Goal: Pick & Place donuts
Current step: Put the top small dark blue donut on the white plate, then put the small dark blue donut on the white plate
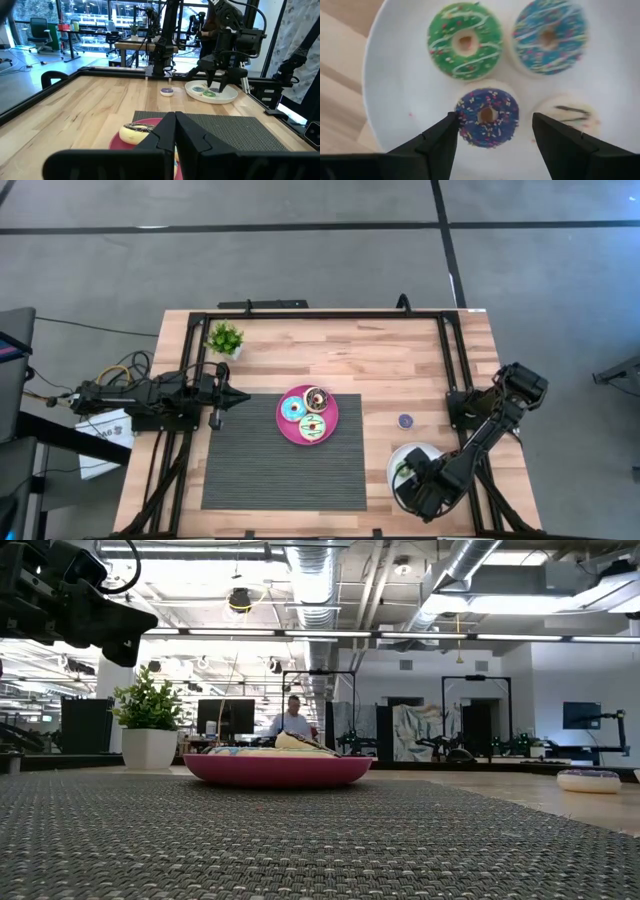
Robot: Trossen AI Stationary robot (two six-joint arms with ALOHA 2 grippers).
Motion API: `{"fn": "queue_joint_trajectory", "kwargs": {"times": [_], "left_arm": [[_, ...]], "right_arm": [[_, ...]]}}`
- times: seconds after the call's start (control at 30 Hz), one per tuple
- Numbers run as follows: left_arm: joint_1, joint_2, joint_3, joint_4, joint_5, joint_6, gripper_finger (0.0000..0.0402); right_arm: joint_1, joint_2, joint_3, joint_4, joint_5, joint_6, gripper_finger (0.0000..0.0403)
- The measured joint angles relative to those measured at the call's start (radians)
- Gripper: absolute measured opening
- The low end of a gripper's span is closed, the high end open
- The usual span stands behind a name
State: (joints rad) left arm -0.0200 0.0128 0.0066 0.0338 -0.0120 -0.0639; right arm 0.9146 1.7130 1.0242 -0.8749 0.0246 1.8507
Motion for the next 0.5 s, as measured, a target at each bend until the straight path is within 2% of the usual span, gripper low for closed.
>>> {"fn": "queue_joint_trajectory", "kwargs": {"times": [0.27,0.5], "left_arm": [[0.000,0.000,0.000,0.000,0.000,0.000,0.0000],[0.000,0.000,0.000,0.000,0.001,0.000,0.0000]], "right_arm": [[0.000,0.000,0.052,-0.167,0.012,-0.019,0.0245],[-0.021,-0.035,0.059,-0.191,0.138,-0.078,0.0239]]}}
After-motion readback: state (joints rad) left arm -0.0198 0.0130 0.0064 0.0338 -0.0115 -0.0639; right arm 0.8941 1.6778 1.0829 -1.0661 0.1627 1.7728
